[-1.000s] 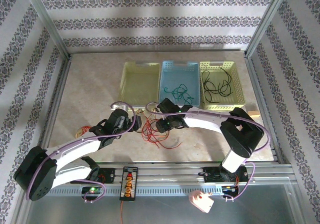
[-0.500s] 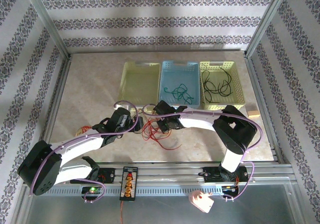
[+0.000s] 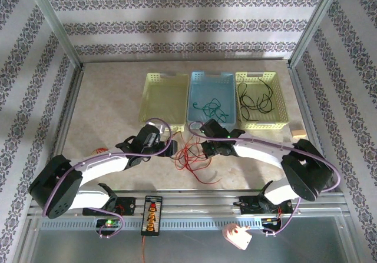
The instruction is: Untangle the cables
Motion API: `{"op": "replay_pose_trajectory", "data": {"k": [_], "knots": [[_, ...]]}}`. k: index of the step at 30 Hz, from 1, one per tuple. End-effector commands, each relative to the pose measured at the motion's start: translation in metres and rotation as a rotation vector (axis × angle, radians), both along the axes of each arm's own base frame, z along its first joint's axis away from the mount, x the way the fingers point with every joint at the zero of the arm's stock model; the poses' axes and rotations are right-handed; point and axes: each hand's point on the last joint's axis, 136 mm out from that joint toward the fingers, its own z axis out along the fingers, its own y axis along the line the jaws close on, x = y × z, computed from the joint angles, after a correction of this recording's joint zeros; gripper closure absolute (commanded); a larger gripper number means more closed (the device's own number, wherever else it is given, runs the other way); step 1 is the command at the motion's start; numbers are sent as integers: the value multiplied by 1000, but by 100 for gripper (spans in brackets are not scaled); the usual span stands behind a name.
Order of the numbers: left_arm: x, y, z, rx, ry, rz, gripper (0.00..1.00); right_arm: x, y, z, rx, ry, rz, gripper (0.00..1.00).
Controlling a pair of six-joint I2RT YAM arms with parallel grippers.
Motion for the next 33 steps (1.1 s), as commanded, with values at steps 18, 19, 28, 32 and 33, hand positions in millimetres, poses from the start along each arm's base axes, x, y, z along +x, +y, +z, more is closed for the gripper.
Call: {"op": "replay_pose_trajectory", "data": {"k": [18, 19, 28, 32, 33], "knots": [[27, -38, -17, 113, -17, -55, 16, 27, -56, 107, 109, -404, -235, 100], [27, -38, -20, 120, -10, -51, 16, 27, -59, 116, 117, -430, -240, 100], [23, -37, -38, 148, 38, -59, 16, 32, -99, 217, 109, -737, -337, 100], [19, -33, -41, 157, 46, -59, 16, 33, -122, 269, 79, -886, -402, 100], [19, -33, -41, 158, 48, -59, 16, 33, -129, 281, 80, -922, -425, 100]]}}
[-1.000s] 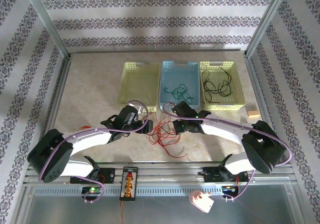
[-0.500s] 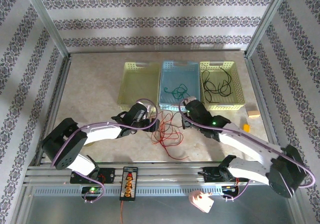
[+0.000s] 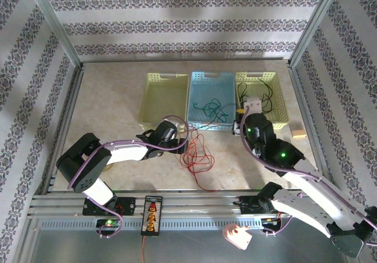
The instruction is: Untangle the cables
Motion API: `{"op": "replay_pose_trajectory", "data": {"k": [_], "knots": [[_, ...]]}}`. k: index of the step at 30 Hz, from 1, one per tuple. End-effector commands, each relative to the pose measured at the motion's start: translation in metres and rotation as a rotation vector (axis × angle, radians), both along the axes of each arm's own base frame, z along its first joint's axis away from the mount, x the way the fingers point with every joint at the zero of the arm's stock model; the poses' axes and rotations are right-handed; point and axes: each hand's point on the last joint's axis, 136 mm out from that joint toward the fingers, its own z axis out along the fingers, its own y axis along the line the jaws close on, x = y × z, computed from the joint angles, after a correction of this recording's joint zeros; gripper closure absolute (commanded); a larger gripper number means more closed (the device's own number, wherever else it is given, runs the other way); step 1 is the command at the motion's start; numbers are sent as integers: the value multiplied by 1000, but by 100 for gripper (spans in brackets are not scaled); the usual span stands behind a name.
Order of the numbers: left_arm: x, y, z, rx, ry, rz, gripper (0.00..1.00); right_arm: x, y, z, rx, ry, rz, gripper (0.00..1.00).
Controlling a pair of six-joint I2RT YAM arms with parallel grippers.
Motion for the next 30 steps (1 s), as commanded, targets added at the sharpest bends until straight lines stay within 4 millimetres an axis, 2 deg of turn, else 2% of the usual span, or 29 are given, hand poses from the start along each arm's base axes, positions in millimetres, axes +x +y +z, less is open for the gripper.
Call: {"op": "replay_pose_trajectory", "data": {"k": [1, 5, 8, 13, 19, 23, 27, 30], "knots": [[-10, 5, -12, 48, 29, -11, 16, 1, -33, 53, -40, -152, -129, 100], [-11, 7, -11, 48, 23, -7, 16, 0, -54, 83, -24, -222, -189, 100], [-11, 6, -8, 34, 13, -12, 15, 4, -67, 93, -13, -236, -225, 100], [-11, 3, -1, 13, 1, -21, 14, 26, -103, 96, -6, -218, -331, 100], [-9, 1, 13, -22, -31, -21, 13, 74, -144, 82, 89, -161, -418, 100], [-7, 0, 22, -36, -52, -16, 12, 113, -157, 53, 102, -96, -443, 100], [-7, -1, 27, -41, -63, -28, 12, 147, -157, -7, 177, 65, -404, 100], [-7, -1, 32, -42, -73, -40, 12, 159, -153, -48, 216, 194, -381, 99]]}}
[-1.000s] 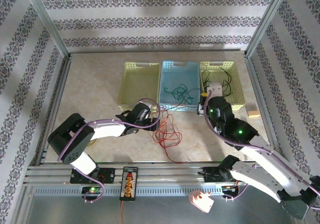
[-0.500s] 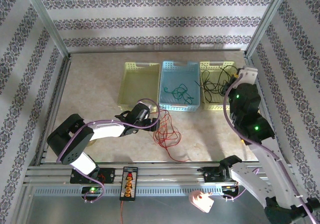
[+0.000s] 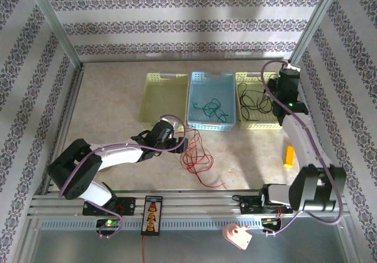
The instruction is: Untangle the cables
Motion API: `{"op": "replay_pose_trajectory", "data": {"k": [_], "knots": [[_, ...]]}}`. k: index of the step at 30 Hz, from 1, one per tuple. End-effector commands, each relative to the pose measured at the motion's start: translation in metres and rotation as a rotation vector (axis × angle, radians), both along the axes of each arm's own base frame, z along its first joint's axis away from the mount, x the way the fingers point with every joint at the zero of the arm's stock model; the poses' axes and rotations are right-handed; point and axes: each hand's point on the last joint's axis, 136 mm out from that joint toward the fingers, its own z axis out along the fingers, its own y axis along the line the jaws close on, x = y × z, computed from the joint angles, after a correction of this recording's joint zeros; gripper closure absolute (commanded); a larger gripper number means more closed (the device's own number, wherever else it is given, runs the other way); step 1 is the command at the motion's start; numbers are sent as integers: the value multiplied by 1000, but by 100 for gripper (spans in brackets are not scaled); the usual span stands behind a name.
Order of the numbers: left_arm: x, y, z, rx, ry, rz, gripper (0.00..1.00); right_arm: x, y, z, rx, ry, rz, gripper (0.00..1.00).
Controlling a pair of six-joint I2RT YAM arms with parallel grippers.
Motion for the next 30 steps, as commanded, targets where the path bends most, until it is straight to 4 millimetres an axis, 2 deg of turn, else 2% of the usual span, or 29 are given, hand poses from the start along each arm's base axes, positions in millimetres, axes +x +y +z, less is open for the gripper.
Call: {"op": "replay_pose_trajectory", "data": {"k": [1, 2, 3, 6, 10, 13, 18, 23, 26, 30], "knots": [[-5, -3, 10, 4, -29, -43, 12, 13, 14, -18, 126, 46, 54, 90], [-6, -3, 12, 2, -34, -50, 11, 10, 13, -27, 141, 78, 40, 73], [-7, -3, 13, 1, -38, -56, 11, 7, 11, -31, 151, 90, 15, 60], [-9, -2, 17, 0, -47, -64, 11, -9, 7, -34, 172, 76, -37, 46], [-11, -1, 18, -1, -49, -73, 11, -31, 14, -34, 202, 68, -26, 43], [-12, -4, 17, -12, -46, -88, 11, -52, 29, -36, 219, 79, 10, 42], [-14, -9, 14, -27, -32, -110, 11, -81, 106, -51, 259, 155, 286, 41], [-15, -15, 12, -41, -13, -129, 12, -108, 142, -71, 310, 232, 379, 41], [-16, -20, 12, -51, -2, -147, 12, -124, 172, -81, 306, 274, 496, 41], [-18, -29, 13, -77, 9, -180, 15, -148, 201, -105, 298, 357, 594, 41]]}}
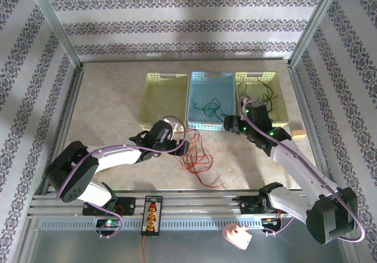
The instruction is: Untangle the cables
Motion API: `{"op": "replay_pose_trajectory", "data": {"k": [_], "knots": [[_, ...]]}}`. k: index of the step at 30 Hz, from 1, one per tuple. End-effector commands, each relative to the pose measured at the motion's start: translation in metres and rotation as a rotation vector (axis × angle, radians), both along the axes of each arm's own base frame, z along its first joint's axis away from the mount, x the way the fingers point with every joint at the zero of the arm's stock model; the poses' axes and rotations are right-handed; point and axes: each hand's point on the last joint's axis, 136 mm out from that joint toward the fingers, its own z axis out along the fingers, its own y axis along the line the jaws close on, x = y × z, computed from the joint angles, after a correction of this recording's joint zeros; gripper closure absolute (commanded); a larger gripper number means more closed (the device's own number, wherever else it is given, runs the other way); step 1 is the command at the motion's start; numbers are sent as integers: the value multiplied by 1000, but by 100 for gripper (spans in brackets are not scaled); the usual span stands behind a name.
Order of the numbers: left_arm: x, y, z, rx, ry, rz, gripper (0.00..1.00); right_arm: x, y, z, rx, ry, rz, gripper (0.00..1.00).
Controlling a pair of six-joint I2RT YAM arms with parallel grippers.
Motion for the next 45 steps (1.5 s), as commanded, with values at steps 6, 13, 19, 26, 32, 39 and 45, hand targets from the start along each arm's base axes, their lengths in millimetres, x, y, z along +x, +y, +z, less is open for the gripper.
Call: {"op": "replay_pose_trajectory", "data": {"k": [6, 13, 19, 26, 32, 39, 45], "knots": [[-22, -20, -1, -21, 50, -140, 24, -25, 20, -28, 24, 86, 45, 42], [-40, -16, -14, -13, 114, -168, 39, -34, 51, -50, 25, 163, 175, 42], [-41, -24, -20, -16, 136, -178, 66, -47, 86, -89, -117, 281, 342, 42], [-39, -22, -15, -1, 113, -168, 95, -37, 114, -110, -261, 300, 392, 43], [-38, -12, 21, -34, 14, -149, 100, -34, 109, -137, -347, 362, 341, 43], [-38, 11, 102, -84, -206, -122, 100, -45, 84, -161, -429, 444, 293, 44], [-30, 45, 164, -69, -371, -42, 100, -55, 61, -168, -397, 482, 240, 44]]}}
